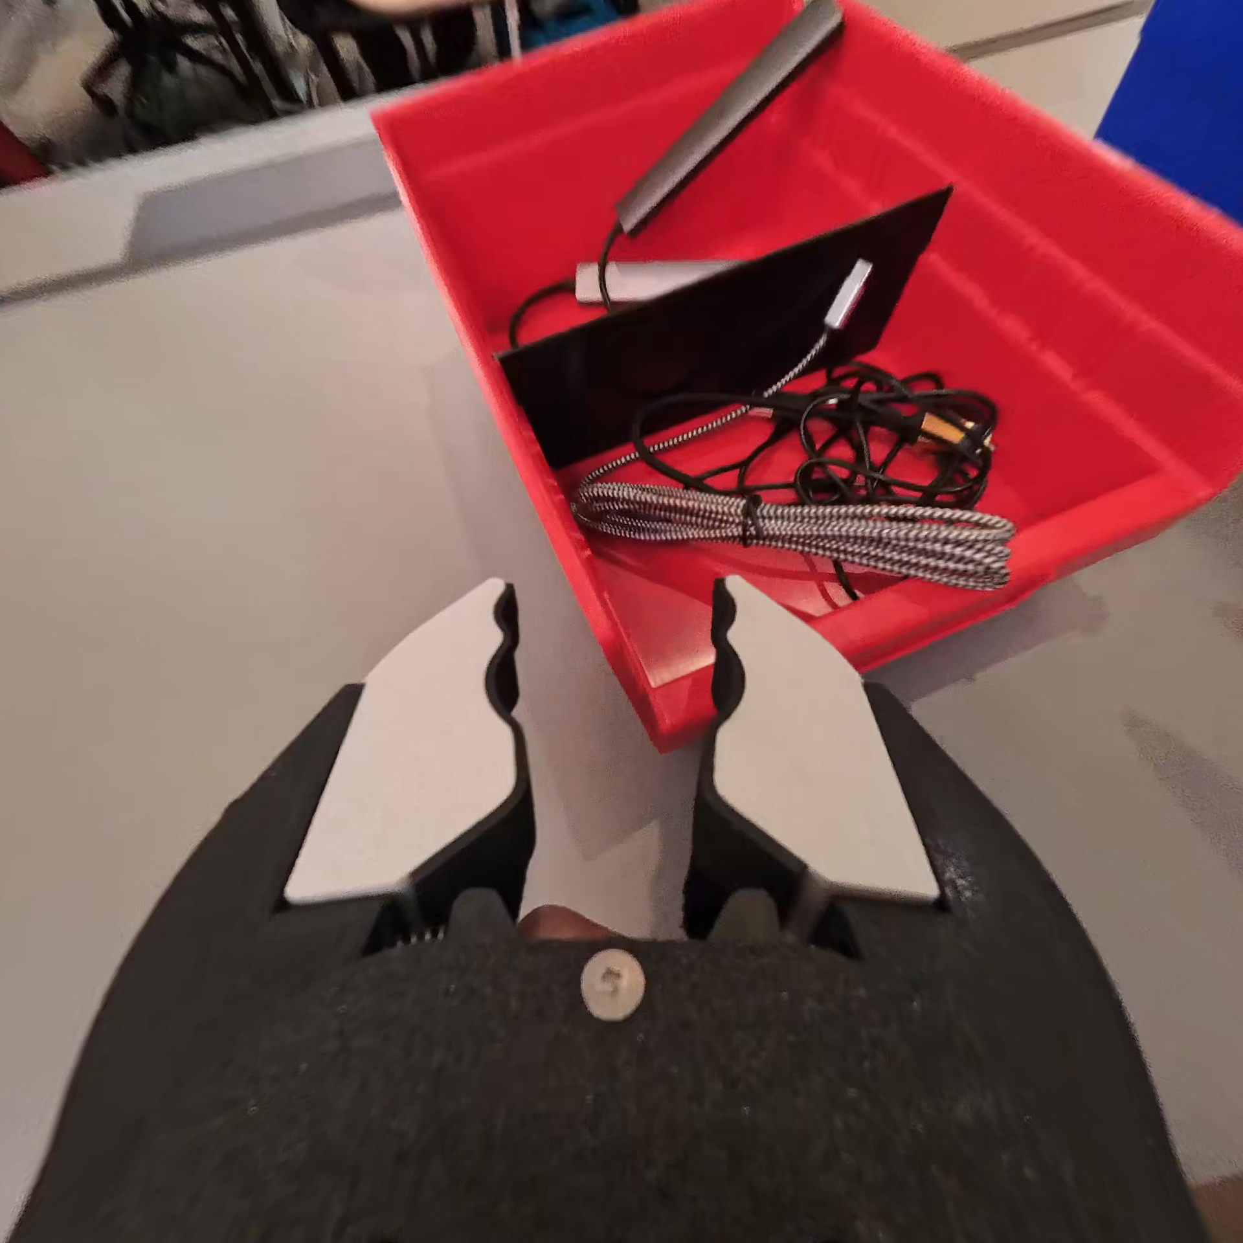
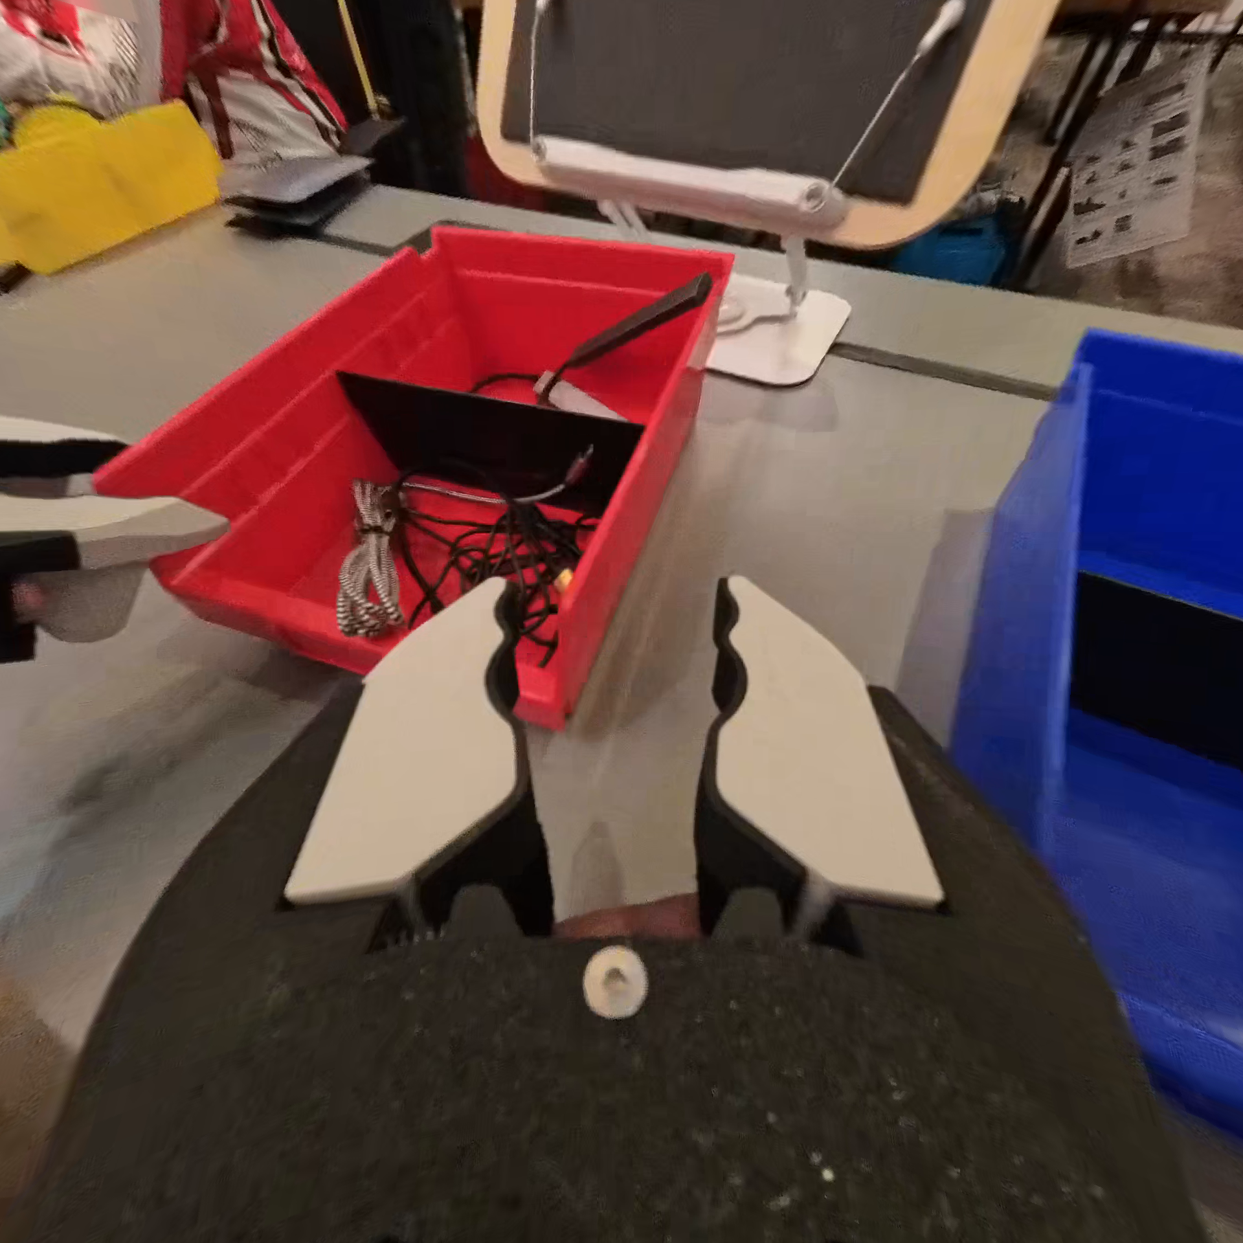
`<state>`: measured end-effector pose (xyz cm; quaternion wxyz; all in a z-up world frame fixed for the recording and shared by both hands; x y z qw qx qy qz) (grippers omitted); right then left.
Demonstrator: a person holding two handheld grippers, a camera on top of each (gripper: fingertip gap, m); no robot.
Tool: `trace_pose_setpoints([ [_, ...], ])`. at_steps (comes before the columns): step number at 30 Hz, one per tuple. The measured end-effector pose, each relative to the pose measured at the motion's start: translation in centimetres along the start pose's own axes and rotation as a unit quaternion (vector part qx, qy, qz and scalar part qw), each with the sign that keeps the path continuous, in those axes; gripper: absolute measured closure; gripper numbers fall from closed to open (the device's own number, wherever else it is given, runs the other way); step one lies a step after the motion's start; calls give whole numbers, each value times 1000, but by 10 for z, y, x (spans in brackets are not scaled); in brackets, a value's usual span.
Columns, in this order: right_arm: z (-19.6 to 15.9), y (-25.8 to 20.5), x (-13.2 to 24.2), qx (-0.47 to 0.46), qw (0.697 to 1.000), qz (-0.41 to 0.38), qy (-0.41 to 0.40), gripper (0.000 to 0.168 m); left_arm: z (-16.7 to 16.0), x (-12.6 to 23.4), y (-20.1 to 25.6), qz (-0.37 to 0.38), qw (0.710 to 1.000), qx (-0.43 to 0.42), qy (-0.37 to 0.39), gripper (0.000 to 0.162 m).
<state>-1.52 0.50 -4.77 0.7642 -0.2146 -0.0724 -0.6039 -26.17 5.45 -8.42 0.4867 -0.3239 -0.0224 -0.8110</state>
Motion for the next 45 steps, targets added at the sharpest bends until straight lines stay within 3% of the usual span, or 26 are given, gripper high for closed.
trace_pose_setpoints([
  [2, -13, -3, -38, 29, 998, -55, -23, 118, -8, -17, 0, -21, 1000, 16, -16, 120],
  [4, -31, -5, -68, 31, 991, -88, -94, 143, -10, -23, -2, -42, 999, 8, -20, 146],
  [5, -39, -11, -76, 14, 990, -78, -118, 158, -11, -24, -5, -36, 999, 2, -18, 147],
  [8, -40, -28, -77, -7, 987, -107, -118, 164, -14, -17, -20, -19, 1000, 7, -16, 152],
  [14, -44, -113, -83, 29, 995, -75, -66, 159, -46, 24, -91, 37, 999, 10, 19, 157],
  [20, -57, -204, -128, 52, 996, -47, -53, 156, -83, 34, -181, 70, 997, 22, 17, 160],
  [24, -59, -226, -165, 31, 996, -50, -70, 158, -97, 23, -214, 75, 997, 37, -4, 160],
  [29, -52, -238, -185, -2, 995, -24, -97, 152, -113, 10, -234, 45, 995, 89, -23, 159],
  [32, -52, -235, -179, -24, 993, 43, -105, 146, -114, 11, -238, 51, 993, 103, -16, 159],
  [35, -57, -230, -154, -41, 985, 129, -108, 142, -119, 13, -246, 75, 992, 104, -18, 148],
  [37, -63, -220, -134, -37, 981, 157, -109, 142, -120, 13, -250, 80, 991, 102, -22, 150],
  [40, -71, -187, -106, -24, 982, 152, -109, 142, -120, 15, -253, 94, 991, 96, -19, 155],
  [43, -69, -139, -71, -13, 988, 131, -80, 142, -115, 35, -254, 120, 988, 97, -7, 134],
  [45, -62, -99, -45, -4, 993, 107, -55, 142, -110, 55, -252, 134, 984, 117, 12, 128],
])
Point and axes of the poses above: each gripper's, where its closed fingertips meet, x back along the fingers, z out of its top, y = z × x across the jaws, the point moved 6 cm from there along x, back along the fingers, and after that the axes turned 13 degrees about -x, right-handed, at the moved point
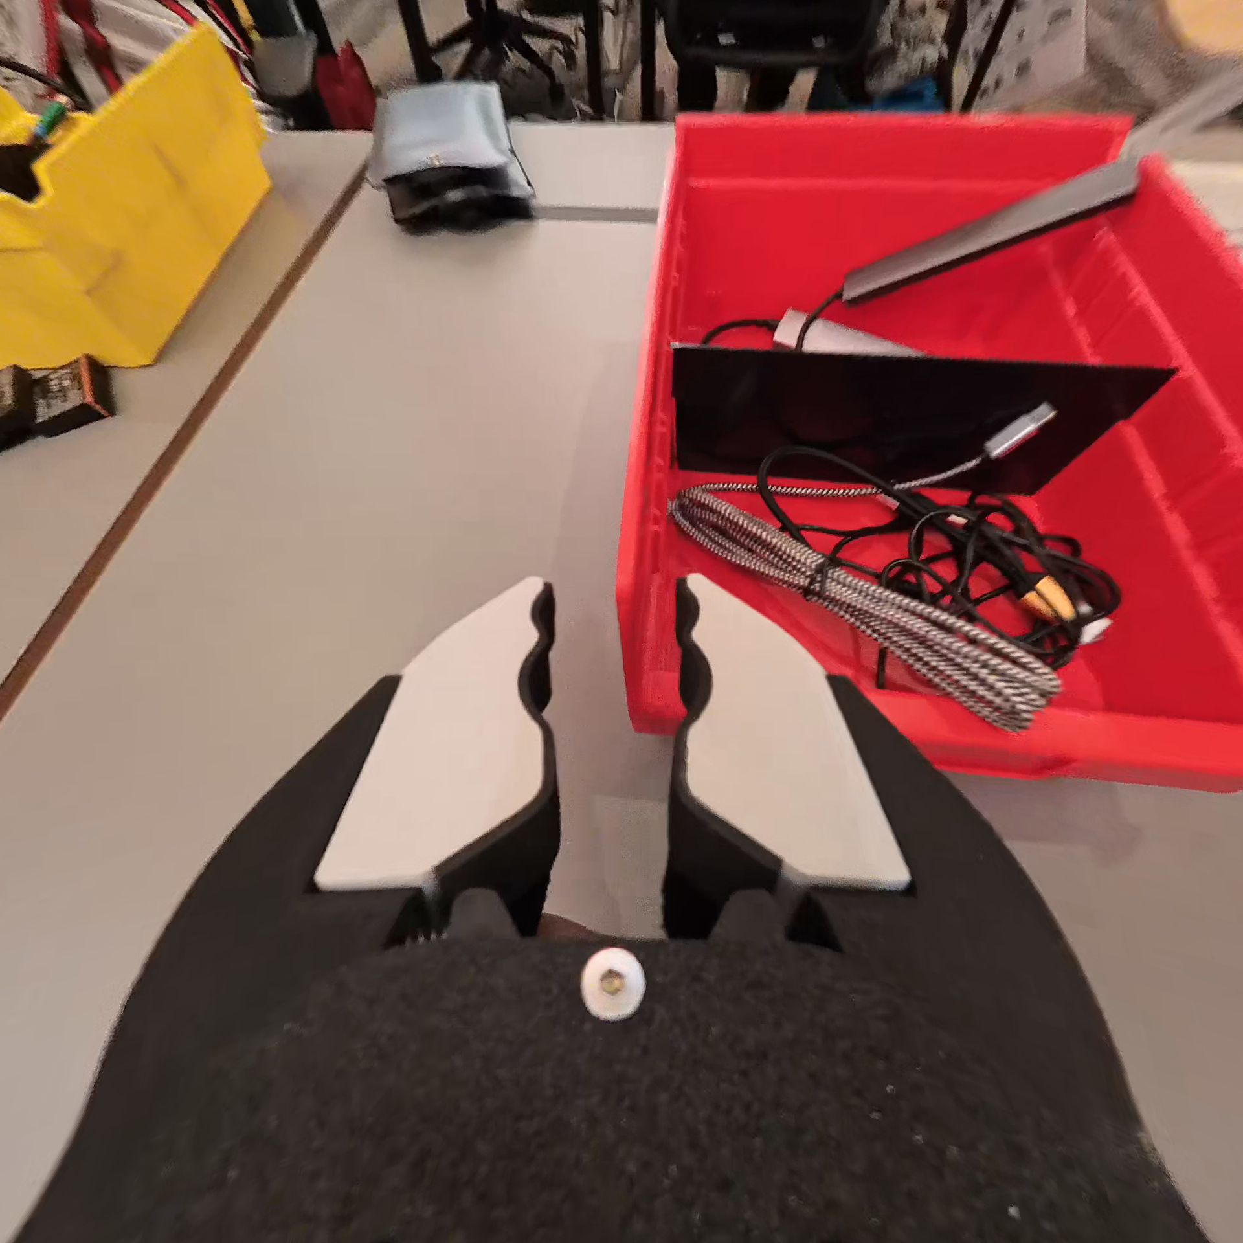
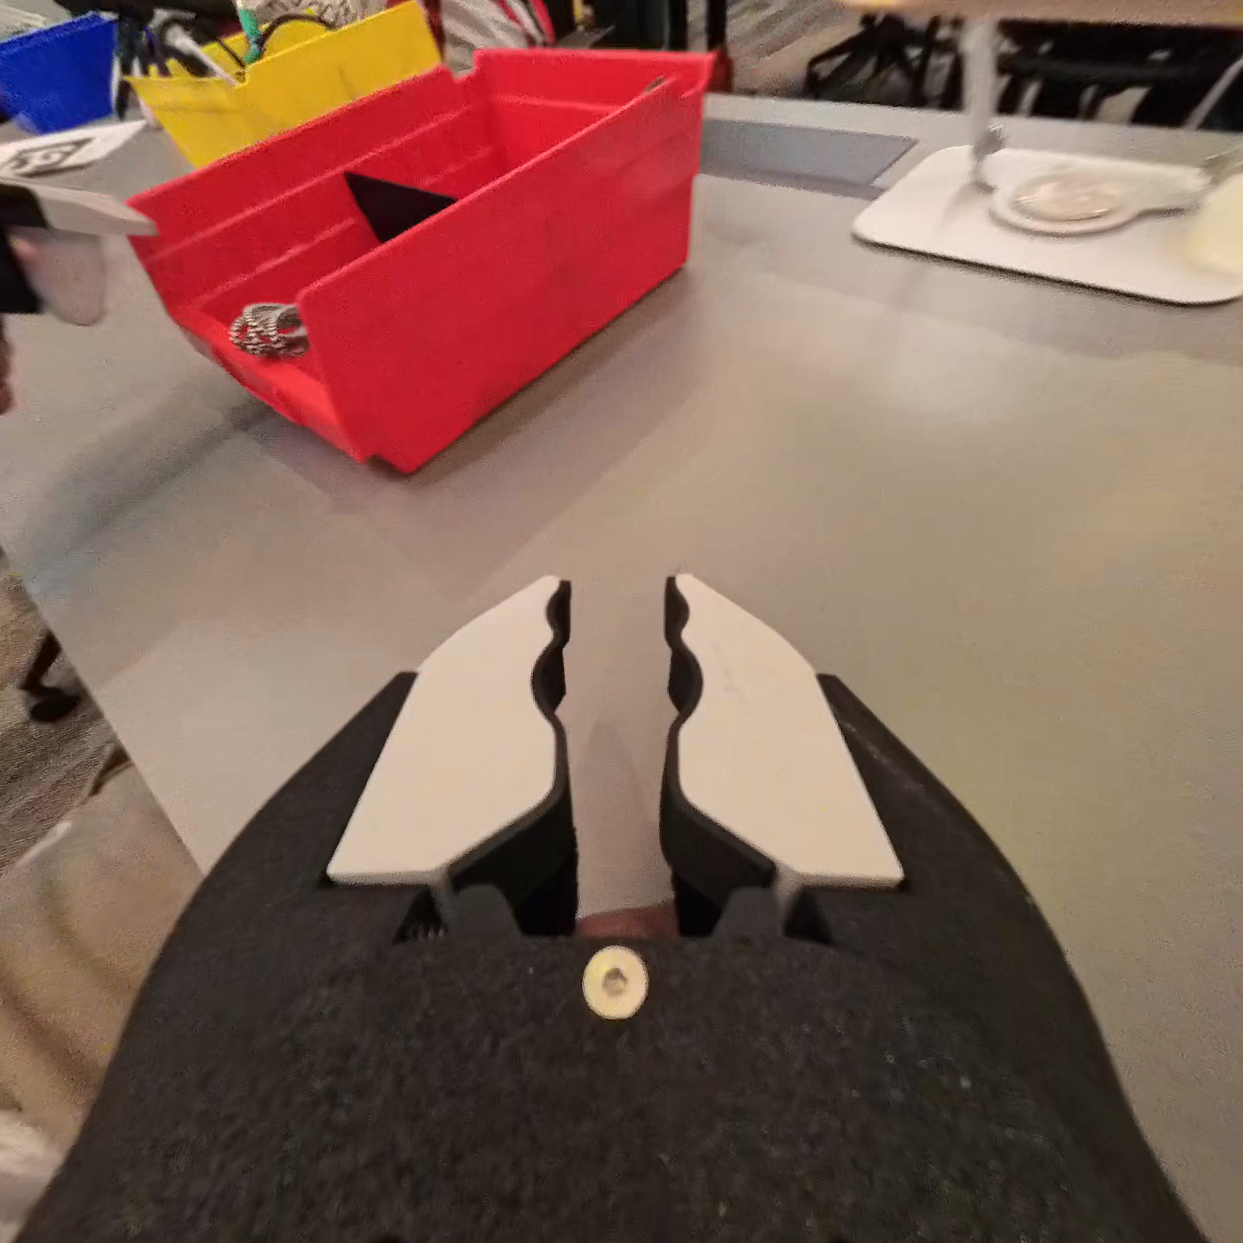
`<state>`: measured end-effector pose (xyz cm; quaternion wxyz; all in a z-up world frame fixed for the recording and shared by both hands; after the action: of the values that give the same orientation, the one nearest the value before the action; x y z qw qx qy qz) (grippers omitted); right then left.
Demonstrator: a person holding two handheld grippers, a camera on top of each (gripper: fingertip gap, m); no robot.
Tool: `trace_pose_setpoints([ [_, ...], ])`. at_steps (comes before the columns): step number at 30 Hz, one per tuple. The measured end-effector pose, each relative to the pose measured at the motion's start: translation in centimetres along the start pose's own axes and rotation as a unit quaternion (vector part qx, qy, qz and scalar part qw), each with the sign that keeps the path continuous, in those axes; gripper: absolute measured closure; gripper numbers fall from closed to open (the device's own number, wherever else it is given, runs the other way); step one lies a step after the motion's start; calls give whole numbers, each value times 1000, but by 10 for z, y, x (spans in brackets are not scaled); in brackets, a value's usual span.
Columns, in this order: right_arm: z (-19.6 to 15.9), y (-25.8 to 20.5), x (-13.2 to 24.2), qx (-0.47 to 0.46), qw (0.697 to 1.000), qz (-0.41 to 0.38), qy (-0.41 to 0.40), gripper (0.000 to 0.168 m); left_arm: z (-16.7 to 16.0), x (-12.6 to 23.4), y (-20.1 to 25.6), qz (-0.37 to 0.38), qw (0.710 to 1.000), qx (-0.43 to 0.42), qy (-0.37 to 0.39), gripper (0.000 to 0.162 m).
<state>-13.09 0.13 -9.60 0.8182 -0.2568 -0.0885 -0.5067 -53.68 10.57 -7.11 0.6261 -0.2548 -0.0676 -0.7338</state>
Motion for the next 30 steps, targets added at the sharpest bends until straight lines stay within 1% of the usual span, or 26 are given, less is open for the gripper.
trace_pose_setpoints([
  [4, 17, 73, 75, -19, 995, -68, 66, 142, 9, 28, 7, 19, 999, 16, 21, 129],
  [7, 20, 118, 121, -53, 988, -84, 117, 143, 11, 36, 22, 8, 999, 24, 26, 129],
  [12, 8, 171, 180, -114, 968, -104, 198, 141, 2, 43, 56, -30, 999, 14, 26, 129],
  [13, 4, 183, 188, -121, 963, -120, 207, 141, -1, 43, 63, -40, 999, 4, 32, 129],
  [15, 2, 207, 205, -137, 951, -184, 206, 140, -11, 36, 78, -67, 996, -22, 54, 130],
  [17, 4, 222, 216, -122, 942, -239, 204, 140, -16, 29, 90, -108, 992, -34, 49, 130],
  [19, 3, 230, 221, -109, 937, -269, 195, 141, -10, 30, 102, -147, 986, -29, 67, 130],
  [20, 2, 232, 220, -113, 936, -274, 188, 142, -7, 33, 108, -164, 983, -23, 77, 130],
  [22, -2, 231, 217, -135, 940, -262, 173, 142, -8, 37, 120, -196, 978, -20, 71, 130],
  [24, -7, 226, 215, -148, 942, -258, 152, 142, -12, 43, 130, -203, 977, -37, 61, 129],
  [28, -16, 214, 217, -138, 946, -257, 139, 143, -15, 63, 140, -176, 978, -83, 74, 130],
  [30, -18, 213, 218, -137, 946, -259, 139, 144, -22, 70, 144, -177, 978, -94, 62, 130],
])
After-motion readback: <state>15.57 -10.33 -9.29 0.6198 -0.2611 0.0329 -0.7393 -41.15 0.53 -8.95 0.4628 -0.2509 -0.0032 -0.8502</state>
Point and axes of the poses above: each gripper's, where its closed fingertips meet, x back along the fingers, z out of its top, y = z × x across the jaws, the point moved 6 cm from there along x, back along the fingers, and after that the axes turned 13 degrees about -x, right-handed, at the moved point
